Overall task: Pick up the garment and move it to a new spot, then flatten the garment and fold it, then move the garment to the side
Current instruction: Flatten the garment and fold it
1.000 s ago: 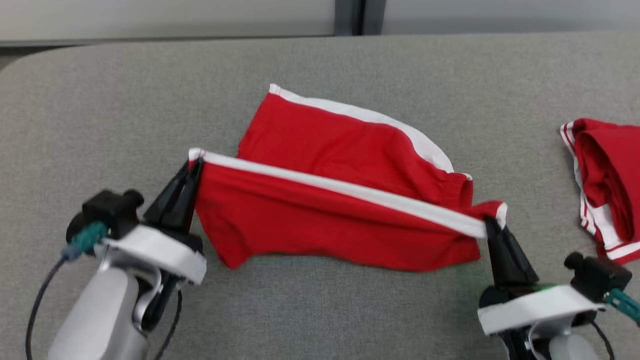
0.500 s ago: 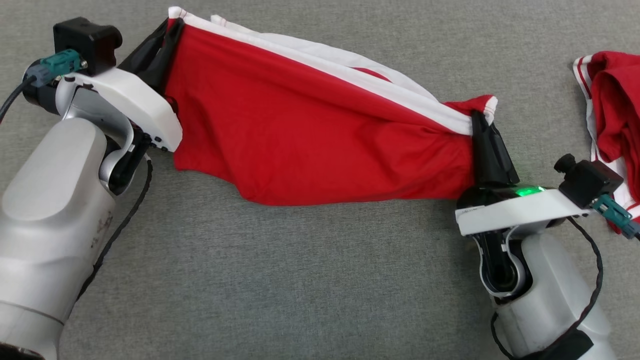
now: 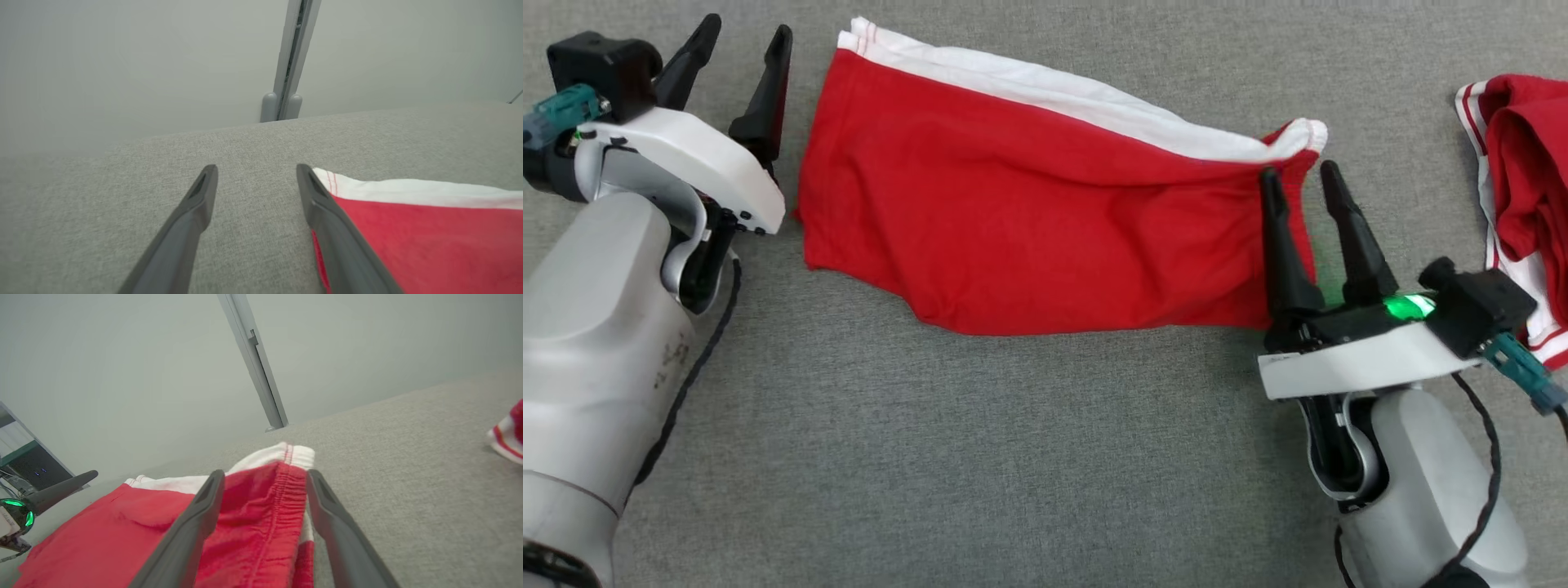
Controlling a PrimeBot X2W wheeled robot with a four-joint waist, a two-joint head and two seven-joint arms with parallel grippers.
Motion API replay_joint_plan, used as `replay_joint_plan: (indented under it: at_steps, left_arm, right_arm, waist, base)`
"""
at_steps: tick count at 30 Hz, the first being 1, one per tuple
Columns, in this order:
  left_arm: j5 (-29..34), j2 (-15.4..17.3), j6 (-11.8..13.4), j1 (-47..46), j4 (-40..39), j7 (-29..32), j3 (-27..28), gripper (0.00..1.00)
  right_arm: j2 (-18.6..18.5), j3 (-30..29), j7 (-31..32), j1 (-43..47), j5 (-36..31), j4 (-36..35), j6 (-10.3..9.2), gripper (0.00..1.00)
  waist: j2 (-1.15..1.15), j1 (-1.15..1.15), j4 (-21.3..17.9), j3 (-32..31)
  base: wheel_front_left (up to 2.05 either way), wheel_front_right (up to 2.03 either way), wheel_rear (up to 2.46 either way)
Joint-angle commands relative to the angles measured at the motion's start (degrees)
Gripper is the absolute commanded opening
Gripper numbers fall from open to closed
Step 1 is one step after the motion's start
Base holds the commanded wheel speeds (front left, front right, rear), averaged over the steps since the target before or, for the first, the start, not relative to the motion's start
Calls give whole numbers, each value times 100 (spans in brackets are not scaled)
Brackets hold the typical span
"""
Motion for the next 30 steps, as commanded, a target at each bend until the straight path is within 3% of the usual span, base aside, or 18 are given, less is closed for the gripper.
replay_joint_plan:
  at_steps: [1, 9, 15, 22, 30]
  left_arm:
    - [62, -76, 86, 190, -30, -54, 138, 100]
    - [1221, -75, 842, 1749, -2090, -65, 1882, 100]
    - [1921, -235, 1112, 3007, -3138, -66, 2581, 100]
    - [2515, -388, 1241, 4349, -3949, -68, 2906, 100]
    - [2675, -431, 1202, 5019, -4191, -67, 2940, 100]
  right_arm:
    - [-40, -145, 3, 203, -147, -238, -1, 100]
    - [-266, -551, 41, 863, -885, -998, -1, 100]
    - [-468, -795, 244, 1241, -1159, -1256, -1, 100]
    - [-554, -1066, 527, 1886, -1197, -1511, -1, 100]
    - [-498, -1176, 758, 2316, -1187, -1730, -1, 100]
  waist:
    - [0, 0, 119, -142]
    - [0, 0, 397, -655]
    - [0, 0, 518, -1039]
    - [0, 0, 565, -1529]
    - [0, 0, 541, -1692]
  base:
    - [0, 0, 0]
    - [0, 0, 0]
    - [0, 0, 0]
    - [0, 0, 0]
    - [0, 0, 0]
